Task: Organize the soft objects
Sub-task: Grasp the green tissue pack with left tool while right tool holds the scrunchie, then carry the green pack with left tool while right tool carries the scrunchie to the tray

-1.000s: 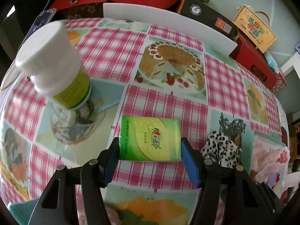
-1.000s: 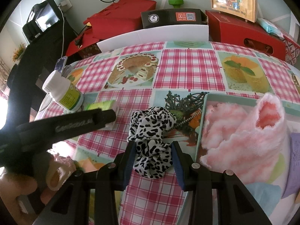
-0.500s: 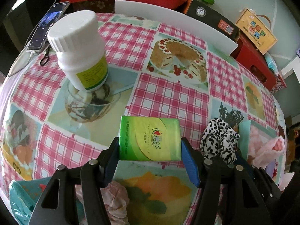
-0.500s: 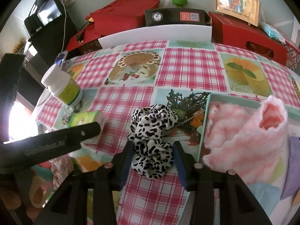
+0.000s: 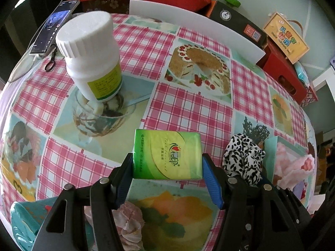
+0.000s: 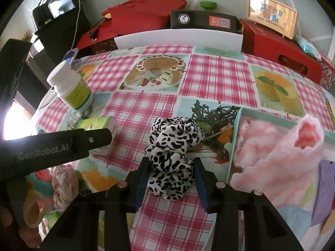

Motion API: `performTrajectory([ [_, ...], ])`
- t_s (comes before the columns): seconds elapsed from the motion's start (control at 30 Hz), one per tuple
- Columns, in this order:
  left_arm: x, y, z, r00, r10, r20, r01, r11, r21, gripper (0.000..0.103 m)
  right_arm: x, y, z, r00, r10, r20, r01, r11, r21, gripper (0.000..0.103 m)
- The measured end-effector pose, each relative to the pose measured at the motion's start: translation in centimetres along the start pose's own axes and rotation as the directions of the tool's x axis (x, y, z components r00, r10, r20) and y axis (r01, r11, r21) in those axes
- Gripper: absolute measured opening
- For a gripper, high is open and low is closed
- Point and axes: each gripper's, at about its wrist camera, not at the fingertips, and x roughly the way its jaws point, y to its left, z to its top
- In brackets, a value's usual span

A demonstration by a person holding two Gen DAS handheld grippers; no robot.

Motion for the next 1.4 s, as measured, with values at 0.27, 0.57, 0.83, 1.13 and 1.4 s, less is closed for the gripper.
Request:
performTrajectory([
  [0.27, -2.3, -0.4, 0.5, 0.998, -0.027, 0.052, 0.026, 1.000, 0.010, 0.064, -1.3, 0.2, 0.3, 0.999, -0.007, 0.040, 0.008, 1.000, -0.017, 0.037],
  [0.57, -6.4, -1.5, 0.8, 0.986, -0.087, 0.144, 0.081, 0.996, 0.045, 0.064, -5.5, 0.3, 0.8, 0.988, 0.001, 0.152, 0.003, 1.000, -0.024, 0.037],
  [0.83, -9.4, -2.5, 0.6, 0.971, -0.137, 0.196, 0.124, 0.989, 0.081, 0.064, -10.0, -0.3, 1.0, 0.965, -0.023, 0.263, 0.027, 1.000, -0.012, 0.037],
  [1.13, -11.9, -3.8, 0.2, 0.952, -0.185, 0.243, 0.158, 0.979, 0.128, 0.064, -13.1, -3.9, 0.8, 0.948, -0.128, 0.291, 0.101, 0.989, 0.107, 0.037],
  [1.4, -11.9, -7.0, -1.0, 0.949, -0.229, 0.215, 0.184, 0.960, 0.212, 0.064, -14.8, -8.9, -0.2, 0.930, -0.246, 0.274, 0.184, 0.955, 0.233, 0.037],
])
